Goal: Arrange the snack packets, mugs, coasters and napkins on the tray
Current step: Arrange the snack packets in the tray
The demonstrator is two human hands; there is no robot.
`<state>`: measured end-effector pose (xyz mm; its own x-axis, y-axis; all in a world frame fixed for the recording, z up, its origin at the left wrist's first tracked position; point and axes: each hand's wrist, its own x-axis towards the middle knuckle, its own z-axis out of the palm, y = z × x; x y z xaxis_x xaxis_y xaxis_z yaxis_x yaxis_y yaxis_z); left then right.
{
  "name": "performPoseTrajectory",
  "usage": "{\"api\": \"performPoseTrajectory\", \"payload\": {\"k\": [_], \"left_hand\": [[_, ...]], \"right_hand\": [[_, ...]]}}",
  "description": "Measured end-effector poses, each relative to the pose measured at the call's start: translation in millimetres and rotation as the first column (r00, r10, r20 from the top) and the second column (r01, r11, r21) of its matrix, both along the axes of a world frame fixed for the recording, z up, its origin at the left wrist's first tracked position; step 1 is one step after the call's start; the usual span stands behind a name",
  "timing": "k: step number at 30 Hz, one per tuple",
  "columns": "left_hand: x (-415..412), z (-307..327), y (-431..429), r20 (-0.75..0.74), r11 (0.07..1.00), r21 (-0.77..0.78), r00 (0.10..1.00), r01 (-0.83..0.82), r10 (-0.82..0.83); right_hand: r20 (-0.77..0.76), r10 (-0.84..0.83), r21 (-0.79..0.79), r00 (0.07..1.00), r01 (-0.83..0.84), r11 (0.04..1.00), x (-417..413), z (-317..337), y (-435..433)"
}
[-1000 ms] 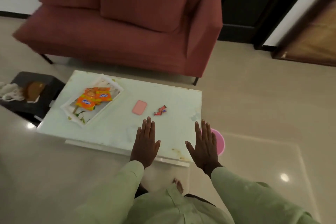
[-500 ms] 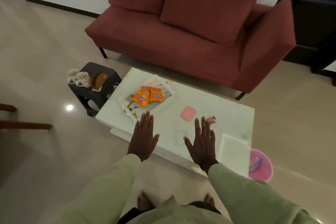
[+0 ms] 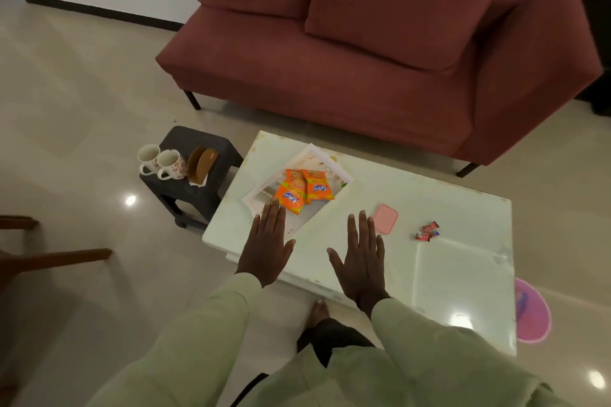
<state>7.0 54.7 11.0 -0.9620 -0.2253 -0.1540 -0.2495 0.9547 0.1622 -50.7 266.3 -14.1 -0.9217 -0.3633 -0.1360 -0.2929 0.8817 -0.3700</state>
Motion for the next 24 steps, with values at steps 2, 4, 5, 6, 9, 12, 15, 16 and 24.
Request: {"api": "performPoseTrajectory", "payload": {"k": [2,4,5,6,9,12,15,16,24], "left_hand": [[-12.8,-1.9,-15.4,-0.003,1.0,0.018,1.0,0.016,-0.016],[-27.9,-5.0,-33.0,-0.003,0.999,0.038,1.0,0.029,-0.028],[-37.5,-7.3,-42.5,-0.006,0.998,0.044,0.999,0.033,-0.033],[-47.0,-9.4,-51.5,-0.007,0.998,0.052,0.999,0.037,-0.037],[-72.2,-14.9,-73.5,-0.004,0.995,0.079,0.998,0.061,-0.06],[-94.6,-20.1,-89.7,0.011,0.987,0.123,0.995,0.101,-0.103],[-117.1,-30.5,-105.7,0.042,0.969,0.21,0.989,0.131,-0.142],[-124.2,-37.1,-110.1,0.045,0.958,0.26,0.99,0.117,-0.133],[-198.9,-94.2,-138.7,0.377,0.619,0.717,0.925,-0.319,0.041]], "right_hand": [[0.018,-0.011,0.006,1.0,0.011,1.0,-14.0,0.8,-13.5],[0.033,0.0,0.016,0.999,0.0,1.0,-27.4,0.3,-26.5],[0.029,0.01,0.023,1.0,-0.011,1.0,-35.5,-1.1,-33.4],[0.028,0.013,0.028,1.0,-0.014,1.0,-43.2,-2.5,-40.4],[0.048,-0.002,0.035,0.999,0.0,0.999,-63.3,-4.7,-60.1],[0.052,-0.022,0.037,0.998,0.02,0.999,-75.7,-8.4,-79.3],[0.082,-0.085,0.024,0.993,0.083,0.996,-86.8,-16.5,-104.2],[0.1,-0.12,0.018,0.988,0.119,0.993,-90.4,-20.9,-113.1],[0.543,-0.472,-0.224,0.695,0.661,0.716,-128.6,-54.4,-176.1]]}}
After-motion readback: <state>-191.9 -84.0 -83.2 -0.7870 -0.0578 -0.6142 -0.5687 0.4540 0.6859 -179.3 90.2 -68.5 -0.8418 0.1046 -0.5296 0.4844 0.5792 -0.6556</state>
